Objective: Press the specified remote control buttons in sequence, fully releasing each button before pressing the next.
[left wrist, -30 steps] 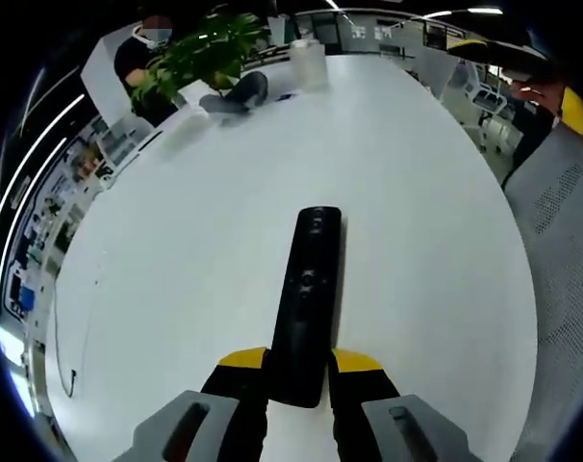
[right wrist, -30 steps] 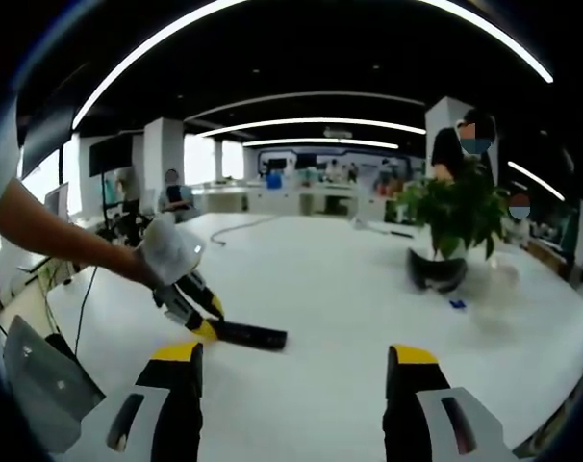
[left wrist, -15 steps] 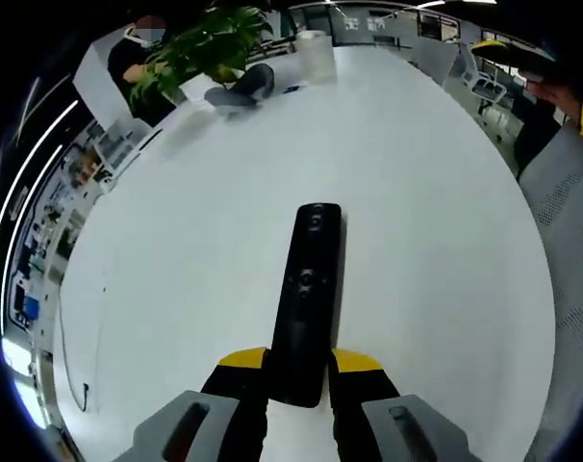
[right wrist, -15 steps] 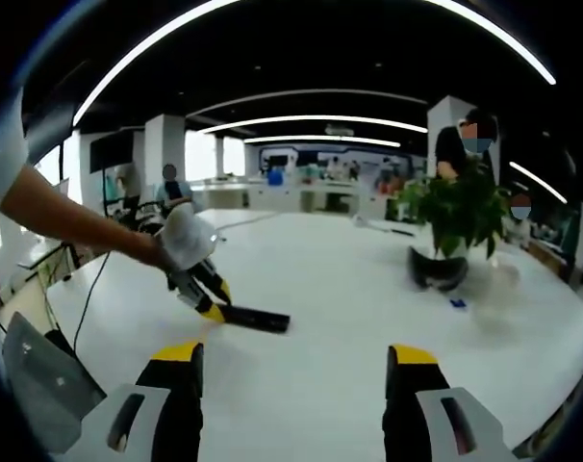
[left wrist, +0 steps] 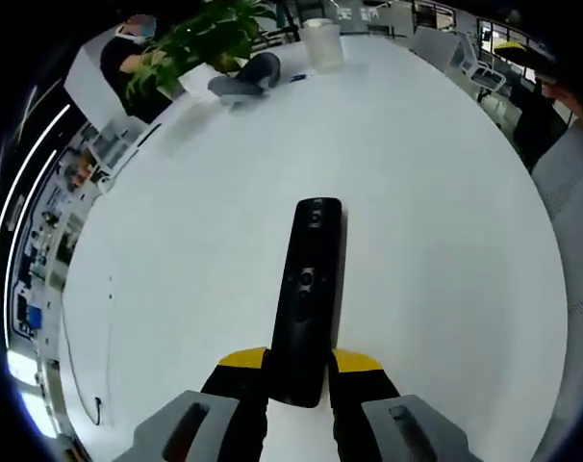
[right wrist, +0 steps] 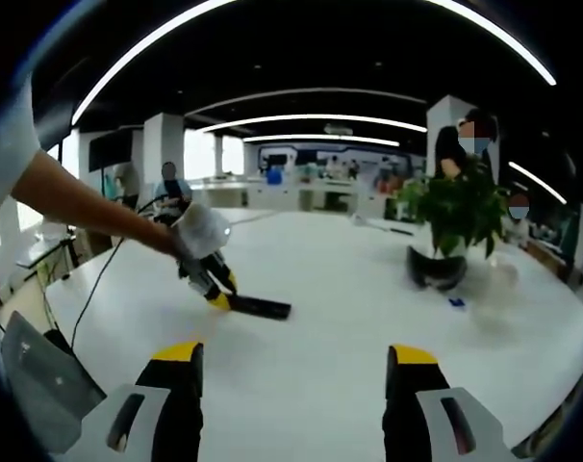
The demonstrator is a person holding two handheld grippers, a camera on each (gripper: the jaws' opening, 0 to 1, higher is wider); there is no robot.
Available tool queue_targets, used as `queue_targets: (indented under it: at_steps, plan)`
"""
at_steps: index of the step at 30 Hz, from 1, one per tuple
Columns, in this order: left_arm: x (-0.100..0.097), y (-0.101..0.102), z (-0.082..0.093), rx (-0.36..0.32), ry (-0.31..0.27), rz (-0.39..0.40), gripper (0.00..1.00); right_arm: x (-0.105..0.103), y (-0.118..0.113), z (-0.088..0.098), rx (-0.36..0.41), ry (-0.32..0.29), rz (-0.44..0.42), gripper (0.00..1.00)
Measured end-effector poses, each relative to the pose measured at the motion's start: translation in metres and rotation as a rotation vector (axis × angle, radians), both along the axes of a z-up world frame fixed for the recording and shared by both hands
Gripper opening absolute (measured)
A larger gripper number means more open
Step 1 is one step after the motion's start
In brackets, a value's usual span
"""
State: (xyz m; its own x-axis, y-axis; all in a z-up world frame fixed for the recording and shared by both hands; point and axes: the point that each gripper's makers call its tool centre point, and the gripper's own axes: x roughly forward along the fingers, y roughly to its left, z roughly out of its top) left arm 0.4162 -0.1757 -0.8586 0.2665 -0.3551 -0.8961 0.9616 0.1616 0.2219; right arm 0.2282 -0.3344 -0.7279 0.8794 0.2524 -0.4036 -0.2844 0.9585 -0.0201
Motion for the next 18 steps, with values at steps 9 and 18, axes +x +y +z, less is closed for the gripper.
queue_targets:
  at_steps: [9,18]
  plan:
    - [0.013,0.002,-0.002,0.035,0.0,-0.008,0.23,0.0,0.001,-0.001,-0.007,0.001,0.002,0.76]
    - [0.023,0.003,-0.002,0.039,0.001,0.017,0.23,0.0,0.002,-0.003,-0.014,0.008,0.005,0.76]
